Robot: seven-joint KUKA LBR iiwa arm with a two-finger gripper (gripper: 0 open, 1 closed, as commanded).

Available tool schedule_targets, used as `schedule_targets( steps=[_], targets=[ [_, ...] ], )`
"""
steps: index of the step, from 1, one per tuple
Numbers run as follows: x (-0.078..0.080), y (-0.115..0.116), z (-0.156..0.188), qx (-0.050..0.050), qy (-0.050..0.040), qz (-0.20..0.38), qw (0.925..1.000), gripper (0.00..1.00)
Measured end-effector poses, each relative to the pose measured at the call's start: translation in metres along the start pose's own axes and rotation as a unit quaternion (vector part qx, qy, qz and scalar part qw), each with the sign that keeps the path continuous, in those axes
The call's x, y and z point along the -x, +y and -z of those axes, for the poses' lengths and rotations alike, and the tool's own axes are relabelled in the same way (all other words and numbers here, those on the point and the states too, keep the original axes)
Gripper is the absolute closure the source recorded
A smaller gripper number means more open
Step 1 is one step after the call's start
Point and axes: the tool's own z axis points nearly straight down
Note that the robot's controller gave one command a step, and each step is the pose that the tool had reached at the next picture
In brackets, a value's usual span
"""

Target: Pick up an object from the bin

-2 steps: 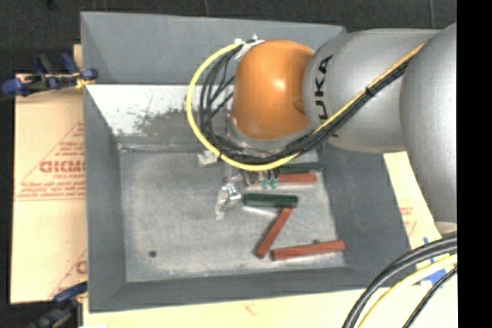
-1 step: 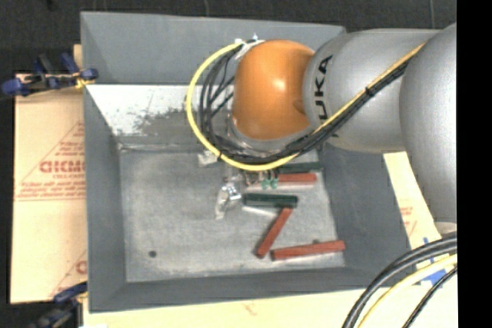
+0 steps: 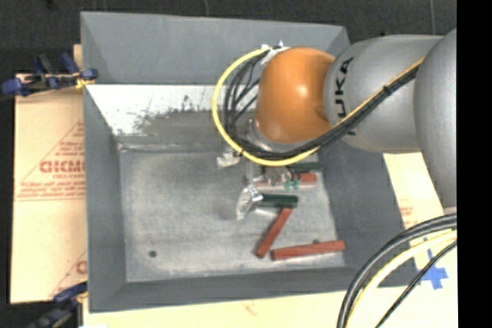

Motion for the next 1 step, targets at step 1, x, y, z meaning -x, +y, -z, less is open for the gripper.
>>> schedule_targets(
  steps=[1],
  targets=[
    [0.0215,-0.0392,-0.0307,-0.002,0.001,0.062,0.9981,0.0]
  ],
)
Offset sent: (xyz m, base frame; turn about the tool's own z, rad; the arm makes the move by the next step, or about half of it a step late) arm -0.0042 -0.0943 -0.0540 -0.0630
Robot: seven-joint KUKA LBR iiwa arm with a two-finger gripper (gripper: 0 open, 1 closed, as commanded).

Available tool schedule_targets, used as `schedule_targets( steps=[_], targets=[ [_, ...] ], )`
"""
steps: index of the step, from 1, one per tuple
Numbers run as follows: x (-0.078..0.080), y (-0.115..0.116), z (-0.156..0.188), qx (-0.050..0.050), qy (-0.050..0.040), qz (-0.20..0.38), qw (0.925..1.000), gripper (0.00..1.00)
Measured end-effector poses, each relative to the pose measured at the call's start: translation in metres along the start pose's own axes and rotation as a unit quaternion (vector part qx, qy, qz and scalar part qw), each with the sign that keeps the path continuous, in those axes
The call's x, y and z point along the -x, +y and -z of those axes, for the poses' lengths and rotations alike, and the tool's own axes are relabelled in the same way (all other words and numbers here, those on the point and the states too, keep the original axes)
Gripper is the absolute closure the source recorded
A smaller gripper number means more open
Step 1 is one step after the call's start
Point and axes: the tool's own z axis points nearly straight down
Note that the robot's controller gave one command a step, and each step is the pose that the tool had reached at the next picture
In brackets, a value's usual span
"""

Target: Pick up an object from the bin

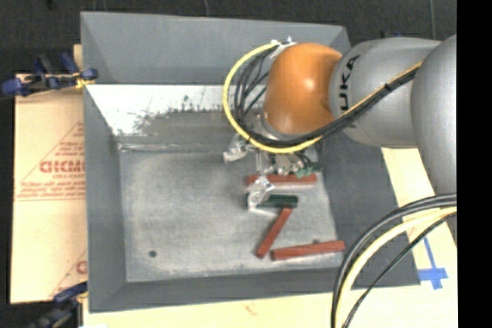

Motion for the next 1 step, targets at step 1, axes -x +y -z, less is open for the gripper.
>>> schedule_targets(
  steps=[1],
  targets=[
    [-0.0486,-0.04,-0.0136,0.008,-0.0004,-0.031,0.9995,1.0]
  ],
)
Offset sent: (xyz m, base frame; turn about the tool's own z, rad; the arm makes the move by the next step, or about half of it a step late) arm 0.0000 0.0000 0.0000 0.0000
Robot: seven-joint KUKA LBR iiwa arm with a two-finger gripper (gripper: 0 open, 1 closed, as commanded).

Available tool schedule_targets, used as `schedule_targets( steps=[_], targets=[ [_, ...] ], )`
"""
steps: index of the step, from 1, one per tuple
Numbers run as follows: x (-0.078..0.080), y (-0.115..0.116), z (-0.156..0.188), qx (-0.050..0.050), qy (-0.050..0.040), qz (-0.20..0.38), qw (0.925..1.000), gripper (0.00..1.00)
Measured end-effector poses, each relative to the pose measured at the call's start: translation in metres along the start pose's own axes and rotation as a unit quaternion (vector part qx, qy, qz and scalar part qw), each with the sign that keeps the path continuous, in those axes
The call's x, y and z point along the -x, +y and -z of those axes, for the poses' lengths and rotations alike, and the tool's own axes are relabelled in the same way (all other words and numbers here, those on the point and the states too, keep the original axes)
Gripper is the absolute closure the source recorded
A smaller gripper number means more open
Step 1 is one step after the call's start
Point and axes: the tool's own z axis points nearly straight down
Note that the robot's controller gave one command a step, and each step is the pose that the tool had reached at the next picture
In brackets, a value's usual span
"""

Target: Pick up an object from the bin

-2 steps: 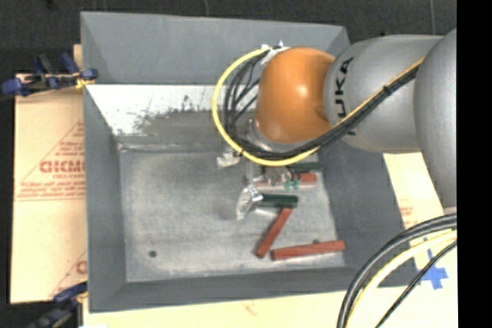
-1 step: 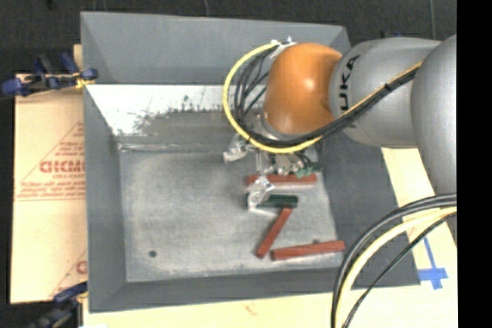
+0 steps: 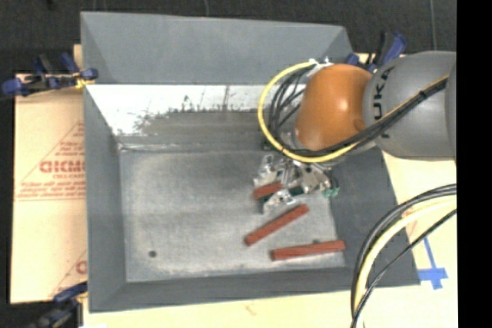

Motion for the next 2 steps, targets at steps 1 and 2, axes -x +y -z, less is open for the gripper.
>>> schedule_targets(
  steps=[1,2],
  targets=[
    [0.0,0.0,0.0,0.0,-0.0001,0.0,1.0,1.0],
    [0.018,-0.002,0.128,-0.006,0.0,0.0,1.0,1.0]
  ],
)
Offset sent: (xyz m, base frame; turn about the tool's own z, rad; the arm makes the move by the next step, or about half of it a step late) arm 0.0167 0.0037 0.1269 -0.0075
